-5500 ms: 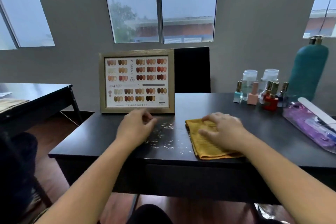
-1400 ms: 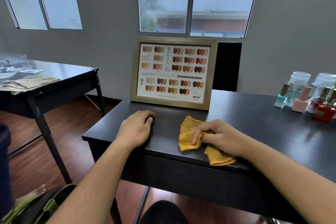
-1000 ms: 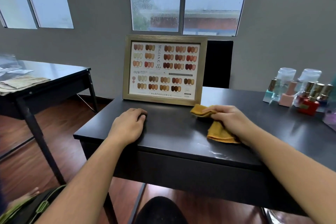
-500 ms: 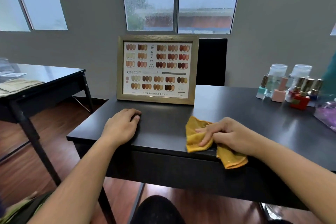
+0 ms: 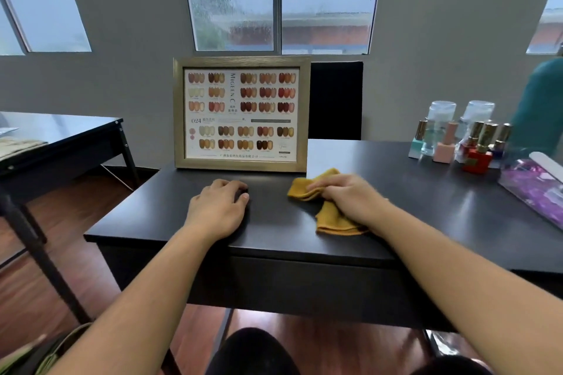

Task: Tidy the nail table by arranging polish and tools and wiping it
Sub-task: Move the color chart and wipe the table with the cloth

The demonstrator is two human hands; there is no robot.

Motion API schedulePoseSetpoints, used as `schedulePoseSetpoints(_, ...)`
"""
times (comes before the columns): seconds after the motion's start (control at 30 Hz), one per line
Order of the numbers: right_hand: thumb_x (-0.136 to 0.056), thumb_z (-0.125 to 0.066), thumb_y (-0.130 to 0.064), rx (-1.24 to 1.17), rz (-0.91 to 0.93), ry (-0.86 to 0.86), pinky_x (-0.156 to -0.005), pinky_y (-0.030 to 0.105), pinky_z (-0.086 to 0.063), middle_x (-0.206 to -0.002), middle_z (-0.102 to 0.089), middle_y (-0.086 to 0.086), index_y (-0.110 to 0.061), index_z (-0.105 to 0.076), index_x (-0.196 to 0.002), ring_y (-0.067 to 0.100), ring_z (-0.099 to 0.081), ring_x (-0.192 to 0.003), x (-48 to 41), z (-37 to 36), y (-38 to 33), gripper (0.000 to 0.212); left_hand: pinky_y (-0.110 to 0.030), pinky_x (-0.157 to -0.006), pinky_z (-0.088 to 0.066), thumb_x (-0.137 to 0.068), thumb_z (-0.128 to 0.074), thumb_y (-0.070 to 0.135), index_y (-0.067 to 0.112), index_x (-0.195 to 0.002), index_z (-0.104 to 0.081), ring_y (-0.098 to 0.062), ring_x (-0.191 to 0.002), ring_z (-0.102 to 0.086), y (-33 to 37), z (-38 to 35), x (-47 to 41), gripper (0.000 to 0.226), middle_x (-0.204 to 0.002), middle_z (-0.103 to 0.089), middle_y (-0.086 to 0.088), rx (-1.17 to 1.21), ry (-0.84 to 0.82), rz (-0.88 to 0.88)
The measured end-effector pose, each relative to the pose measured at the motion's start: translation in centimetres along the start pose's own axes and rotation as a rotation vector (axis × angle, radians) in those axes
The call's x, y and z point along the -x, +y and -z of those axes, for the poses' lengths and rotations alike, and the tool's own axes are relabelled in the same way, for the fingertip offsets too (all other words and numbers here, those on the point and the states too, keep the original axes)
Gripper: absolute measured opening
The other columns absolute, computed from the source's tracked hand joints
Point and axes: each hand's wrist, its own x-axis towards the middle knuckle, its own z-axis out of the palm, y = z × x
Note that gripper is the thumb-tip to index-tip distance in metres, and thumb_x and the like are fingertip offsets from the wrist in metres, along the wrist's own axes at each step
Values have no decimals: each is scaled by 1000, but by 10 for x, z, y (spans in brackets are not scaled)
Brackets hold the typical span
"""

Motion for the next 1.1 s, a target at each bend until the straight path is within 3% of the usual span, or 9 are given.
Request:
schedulePoseSetpoints(0.07,-85,-48,-9,45,24,-131,-56,20,-48,-62,-69,-13,-31,-77,-94,5,-60,-60,7,-9,-5,37,-42,-100,-33,-96,-36,40,34,-130,-47,-24,-127,-41,2,-1,-1,36,-139,-44,-2,-4,3,0)
schedulePoseSetpoints(0.1,-84,-49,-9,43,49,-171,-76,27,-54,-84,-75,-8,-33,-77,-90,8,-67,-82,13,-10,-6,38,-42,-100,-33,-96,-36,40,34,-130,-47,-24,-127,-41,2,-1,-1,36,-139,-44,-2,-4,4,-1)
schedulePoseSetpoints(0.2,-80,-50,2,-18,140,-274,-107,27,-40,-111,-72,6,-32,-78,-75,-1,-59,-114,34,7,-3,45,-41,-100,-33,-96,-36,39,34,-129,-47,-24,-127,-42,-1,-1,0,36,-139,-45,-1,8,1,-6)
schedulePoseSetpoints(0.37,-68,-48,-1,-93,144,-102,-80,46,-48,-67,-64,34,-16,-63,-40,44,-63,-82,55,54,25,35,-42,-101,-33,-96,-36,40,33,-131,-46,-23,-128,-42,1,0,3,38,-141,-44,0,-12,-2,-19)
schedulePoseSetpoints(0.5,-70,-42,4,-254,-7,214,-54,32,-31,-53,-44,21,-14,-57,-37,28,-41,-56,44,86,46,41,-42,-102,-34,-95,-36,42,33,-132,-45,-24,-128,-42,4,1,4,39,-142,-43,0,-25,-19,-12)
schedulePoseSetpoints(0.6,-78,-43,5,-405,-112,424,-49,24,-38,-54,-54,10,-15,-65,-52,18,-46,-48,31,85,46,40,-43,-103,-32,-95,-35,44,34,-131,-45,-26,-128,-41,13,-1,5,39,-141,-43,-2,-26,-25,4)
schedulePoseSetpoints(0.8,-67,-45,-13,-114,82,54,-63,33,-36,-75,-59,34,-11,-68,-62,30,-47,-67,41,55,19,24,-47,-107,-27,-95,-34,45,34,-130,-46,-26,-129,-39,39,-9,1,39,-141,-43,-2,-18,-70,-33)
schedulePoseSetpoints(0.9,-78,-46,-19,-165,71,244,-83,43,-50,-84,-72,15,-12,-69,-72,31,-65,-87,46,63,22,25,-48,-107,-27,-94,-35,45,35,-129,-46,-24,-129,-39,42,-11,-1,38,-140,-44,0,-11,-69,-45)
schedulePoseSetpoints(1.1,-95,-31,-43,752,-220,214,-75,37,-43,-104,-66,14,-12,-64,-92,35,-59,-96,35,61,18,45,-48,-108,-27,-94,-35,45,37,-128,-47,-22,-128,-40,39,-14,-1,37,-139,-45,4,2,-27,-63)
